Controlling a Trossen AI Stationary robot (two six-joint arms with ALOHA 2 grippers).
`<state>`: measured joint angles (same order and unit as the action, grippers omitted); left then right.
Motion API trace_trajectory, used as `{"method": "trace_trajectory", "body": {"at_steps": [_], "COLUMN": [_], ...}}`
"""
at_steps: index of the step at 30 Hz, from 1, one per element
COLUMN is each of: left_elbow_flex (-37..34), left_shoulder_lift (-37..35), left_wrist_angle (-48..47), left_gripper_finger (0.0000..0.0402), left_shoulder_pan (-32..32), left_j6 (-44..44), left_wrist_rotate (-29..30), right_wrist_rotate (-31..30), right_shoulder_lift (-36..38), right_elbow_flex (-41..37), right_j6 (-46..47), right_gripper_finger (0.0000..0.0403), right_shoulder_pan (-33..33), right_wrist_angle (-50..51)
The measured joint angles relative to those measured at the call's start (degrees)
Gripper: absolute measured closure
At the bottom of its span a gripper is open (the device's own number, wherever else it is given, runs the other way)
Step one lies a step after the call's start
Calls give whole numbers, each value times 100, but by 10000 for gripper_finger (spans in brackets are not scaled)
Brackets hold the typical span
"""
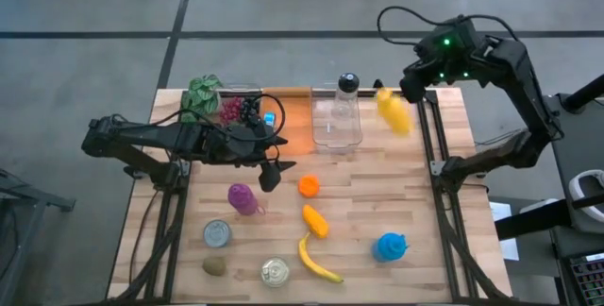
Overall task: Pick & Place Food Item
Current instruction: Put the yellow water bottle into the right transparent bin
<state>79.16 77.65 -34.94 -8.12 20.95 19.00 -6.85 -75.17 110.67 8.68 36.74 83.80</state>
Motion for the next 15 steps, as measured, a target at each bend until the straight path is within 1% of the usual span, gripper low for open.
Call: {"method": "trace_trajectory", "body": {"at_steps": [4, 7, 11, 15], "left_elbow_flex": [-1, -1, -1, 0], "left_shoulder_lift": [0, 0, 0, 0], "left_wrist_angle": [0, 0, 0, 0], "left_gripper_finger": [81, 86, 91, 96], "left_shoulder_pan": [0, 0, 0, 0], "left_j6": [-2, -2, -4, -15], "left_wrist_rotate": [0, 0, 0, 0], "right_wrist_rotate": [-2, -27, -13, -42], "right_shoulder_lift": [-218, -387, -534, -626], "right_elbow_flex": [512, 727, 831, 873], "right_j6": [-1, -82, -142, -141], "right_gripper_finger": [393, 395, 395, 395], "right_shoulder_pan": [-194, -354, -394, -384], "right_wrist_angle": [-5, -3, 14, 234]}}
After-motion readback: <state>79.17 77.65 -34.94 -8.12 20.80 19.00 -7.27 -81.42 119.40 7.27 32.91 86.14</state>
